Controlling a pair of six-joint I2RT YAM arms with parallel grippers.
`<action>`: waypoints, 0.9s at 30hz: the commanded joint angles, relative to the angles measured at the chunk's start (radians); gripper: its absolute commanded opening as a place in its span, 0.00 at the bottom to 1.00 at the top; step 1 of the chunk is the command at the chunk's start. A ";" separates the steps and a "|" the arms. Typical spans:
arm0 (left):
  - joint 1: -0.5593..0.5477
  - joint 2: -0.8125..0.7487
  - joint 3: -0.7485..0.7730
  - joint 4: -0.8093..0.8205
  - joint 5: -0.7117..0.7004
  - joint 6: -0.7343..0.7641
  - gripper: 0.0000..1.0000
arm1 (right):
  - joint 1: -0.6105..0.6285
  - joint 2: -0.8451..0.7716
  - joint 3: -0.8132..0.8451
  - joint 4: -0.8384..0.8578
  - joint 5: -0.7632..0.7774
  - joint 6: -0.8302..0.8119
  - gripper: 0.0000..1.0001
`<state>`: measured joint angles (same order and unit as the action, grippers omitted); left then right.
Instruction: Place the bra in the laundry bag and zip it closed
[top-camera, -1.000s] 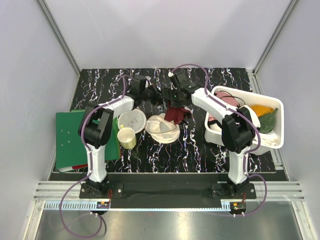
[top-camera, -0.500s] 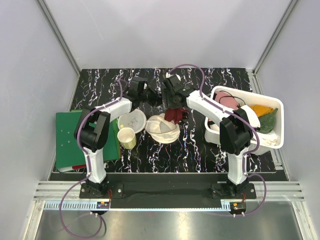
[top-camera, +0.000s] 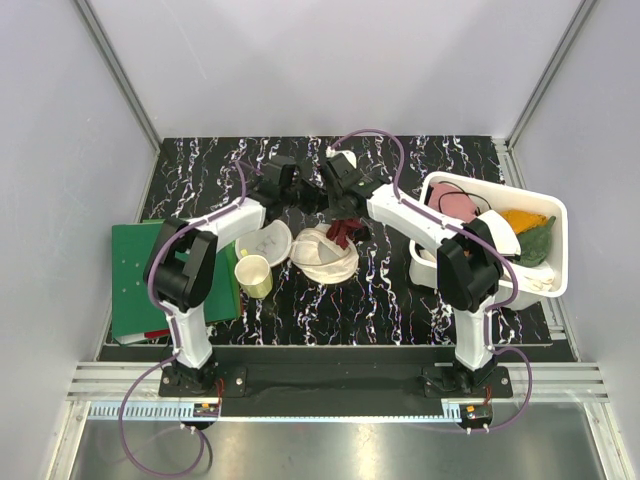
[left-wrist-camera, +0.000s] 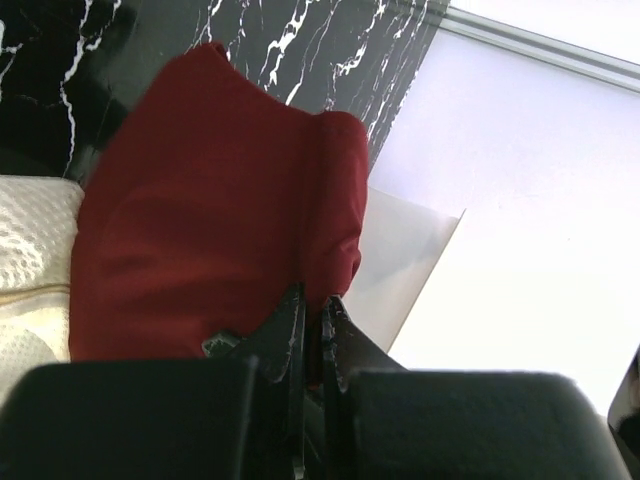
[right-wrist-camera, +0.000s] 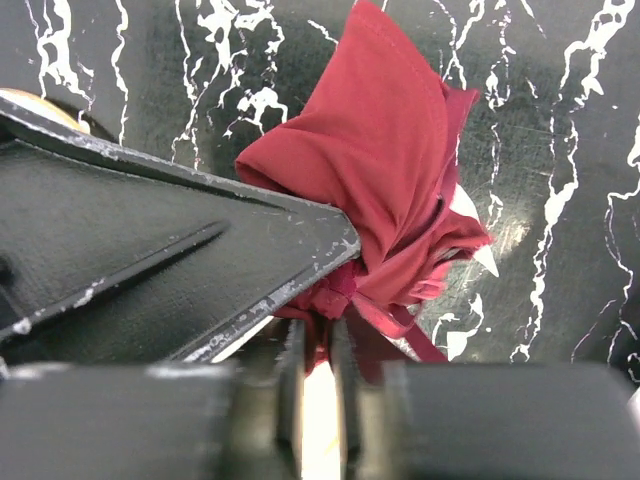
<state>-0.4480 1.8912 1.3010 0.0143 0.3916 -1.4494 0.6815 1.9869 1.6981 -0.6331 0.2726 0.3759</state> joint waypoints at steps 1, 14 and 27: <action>-0.038 -0.130 -0.014 0.010 0.072 -0.014 0.00 | -0.017 -0.011 0.012 0.052 0.094 0.009 0.02; 0.032 -0.277 -0.014 0.024 0.035 0.280 0.58 | -0.042 -0.180 -0.100 0.081 0.096 -0.058 0.00; -0.046 -0.521 -0.119 -0.238 -0.060 0.745 0.69 | -0.293 -0.445 -0.244 0.185 -0.508 -0.049 0.00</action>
<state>-0.4179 1.4651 1.2659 -0.1581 0.3656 -0.8997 0.4706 1.6291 1.4765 -0.5449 0.0719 0.3176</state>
